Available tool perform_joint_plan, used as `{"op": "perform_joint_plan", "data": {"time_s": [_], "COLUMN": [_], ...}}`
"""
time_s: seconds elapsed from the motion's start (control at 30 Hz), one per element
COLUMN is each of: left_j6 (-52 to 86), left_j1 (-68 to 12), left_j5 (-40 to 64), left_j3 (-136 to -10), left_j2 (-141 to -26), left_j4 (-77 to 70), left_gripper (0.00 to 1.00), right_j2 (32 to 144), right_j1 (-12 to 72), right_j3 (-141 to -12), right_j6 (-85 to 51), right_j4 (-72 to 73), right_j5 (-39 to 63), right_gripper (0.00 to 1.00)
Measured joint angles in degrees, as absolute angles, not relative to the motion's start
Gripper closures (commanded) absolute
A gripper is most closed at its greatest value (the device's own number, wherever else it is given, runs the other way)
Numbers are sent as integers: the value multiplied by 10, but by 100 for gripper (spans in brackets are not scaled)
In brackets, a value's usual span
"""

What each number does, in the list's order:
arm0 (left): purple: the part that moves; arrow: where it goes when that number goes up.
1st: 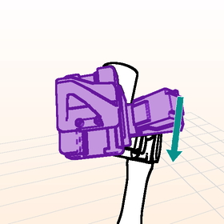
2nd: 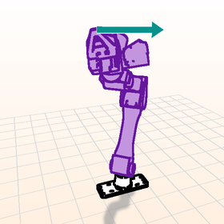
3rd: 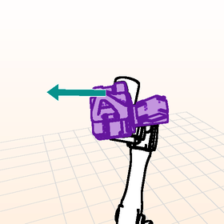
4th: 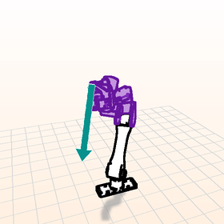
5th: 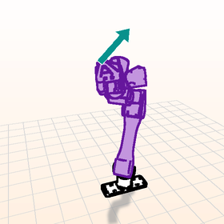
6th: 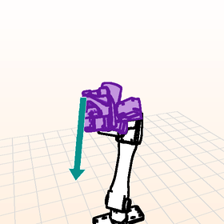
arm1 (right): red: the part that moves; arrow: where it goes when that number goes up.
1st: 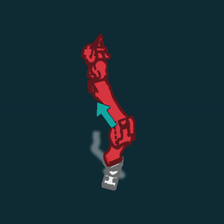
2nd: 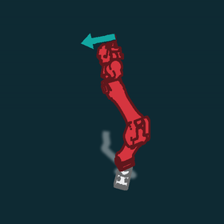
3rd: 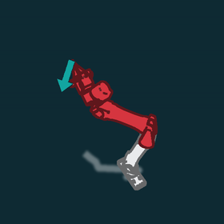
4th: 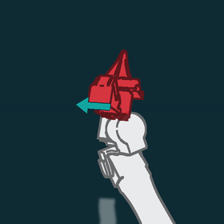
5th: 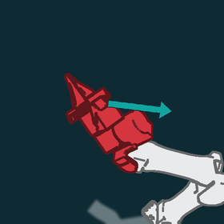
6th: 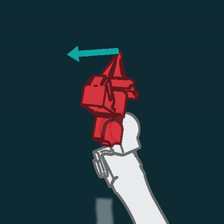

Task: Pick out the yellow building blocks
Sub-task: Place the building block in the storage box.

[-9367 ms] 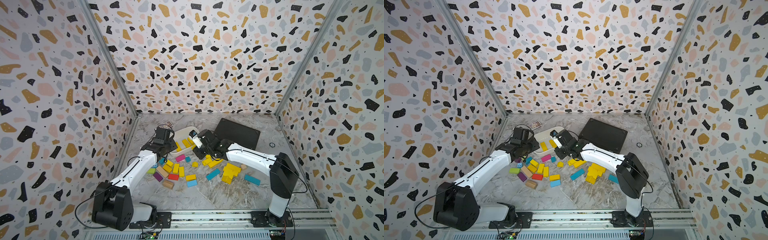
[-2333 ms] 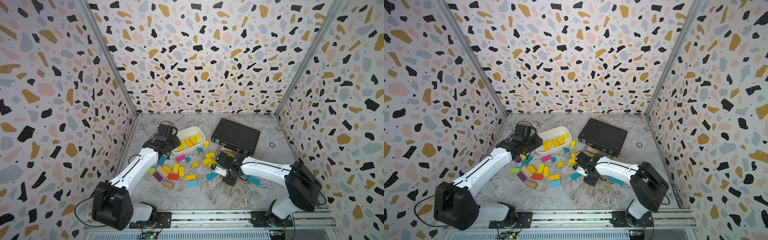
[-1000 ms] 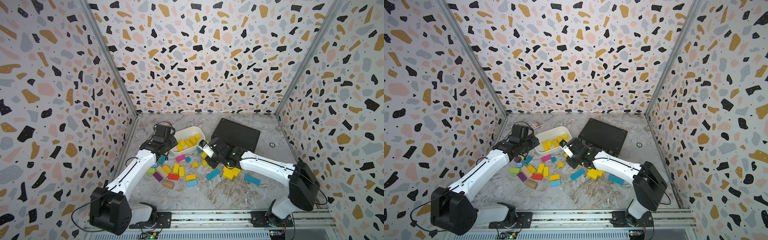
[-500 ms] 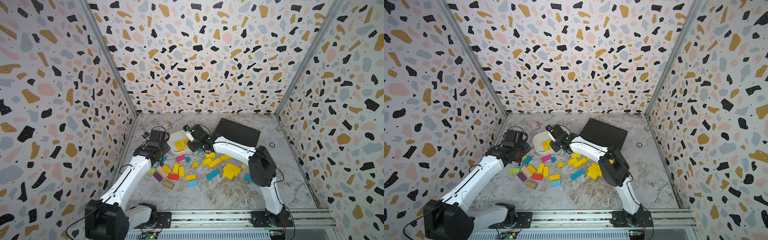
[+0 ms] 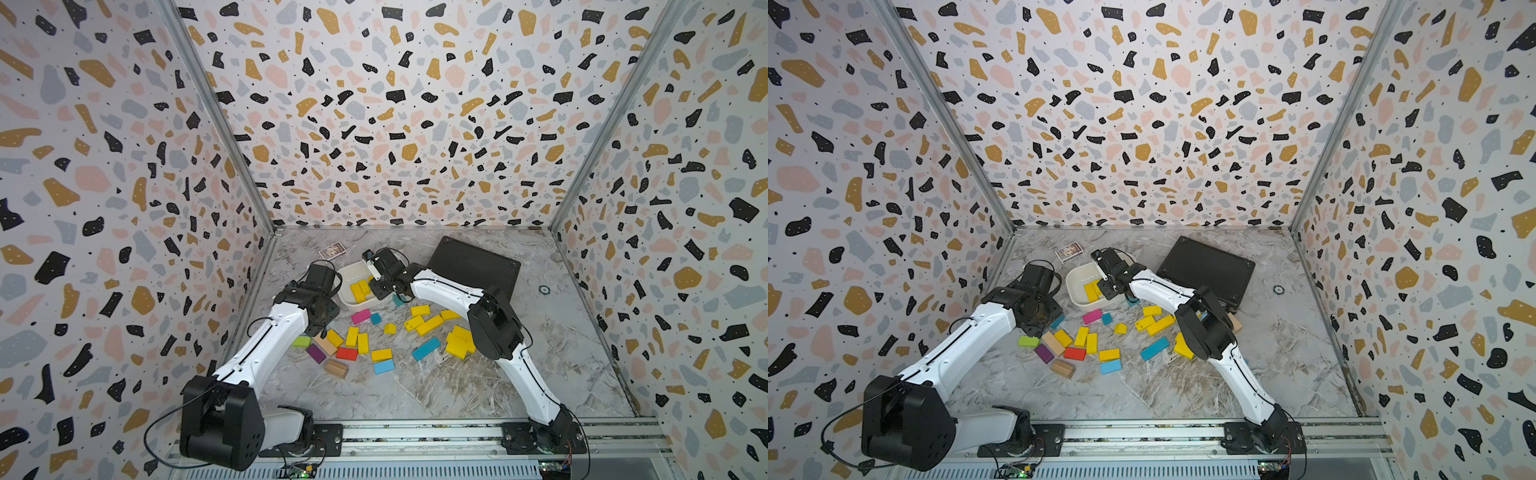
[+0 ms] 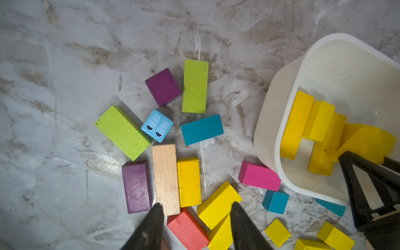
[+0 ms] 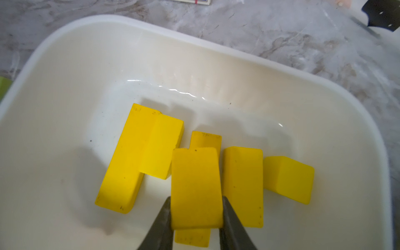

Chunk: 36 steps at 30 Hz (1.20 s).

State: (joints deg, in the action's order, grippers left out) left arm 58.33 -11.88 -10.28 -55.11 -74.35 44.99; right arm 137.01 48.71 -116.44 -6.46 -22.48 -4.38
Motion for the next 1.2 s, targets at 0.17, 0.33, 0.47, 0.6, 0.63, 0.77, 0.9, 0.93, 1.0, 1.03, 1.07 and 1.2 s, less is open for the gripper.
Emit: {"op": "perform_joint_plan", "data": {"time_s": [0.17,0.33,0.47,0.6,0.63,0.77,0.9,0.93,1.0,1.03,1.07,1.2], "left_j6": [586,590,595,606,608,613,614,613,613,611,611,611], "left_j1": [-118,-116,-115,-110,-109,-109,-109,-108,-108,-108,-108,-107], "left_j5": [-95,-92,-90,-85,-81,-65,-48,-44,-36,-32,-29,-17], "left_j3": [-551,-551,-549,-539,-537,-533,-527,-525,-524,-524,-524,-524], "left_j2": [-747,-758,-764,-773,-779,-805,-815,-818,-826,-832,-837,-856], "left_j4": [449,447,447,445,445,443,432,429,422,417,413,402], "left_gripper": [49,49,48,48,48,49,51,52,52,52,52,51], "right_j2": [1371,1351,1258,1127,1091,975,908,900,891,889,888,885], "right_j1": [487,487,487,487,487,487,488,488,488,488,488,488], "right_j3": [-1165,-1143,-1045,-929,-900,-795,-711,-695,-675,-669,-665,-661], "right_j6": [-70,-75,-80,-91,-96,-111,-123,-126,-128,-129,-130,-134], "right_j4": [-223,-218,-200,-174,-168,-155,-161,-162,-168,-172,-175,-177], "right_j5": [-36,-29,-23,-25,-29,-57,-90,-98,-111,-116,-121,-135], "right_gripper": [58,55,55,57,57,59,60,61,61,61,61,61]}}
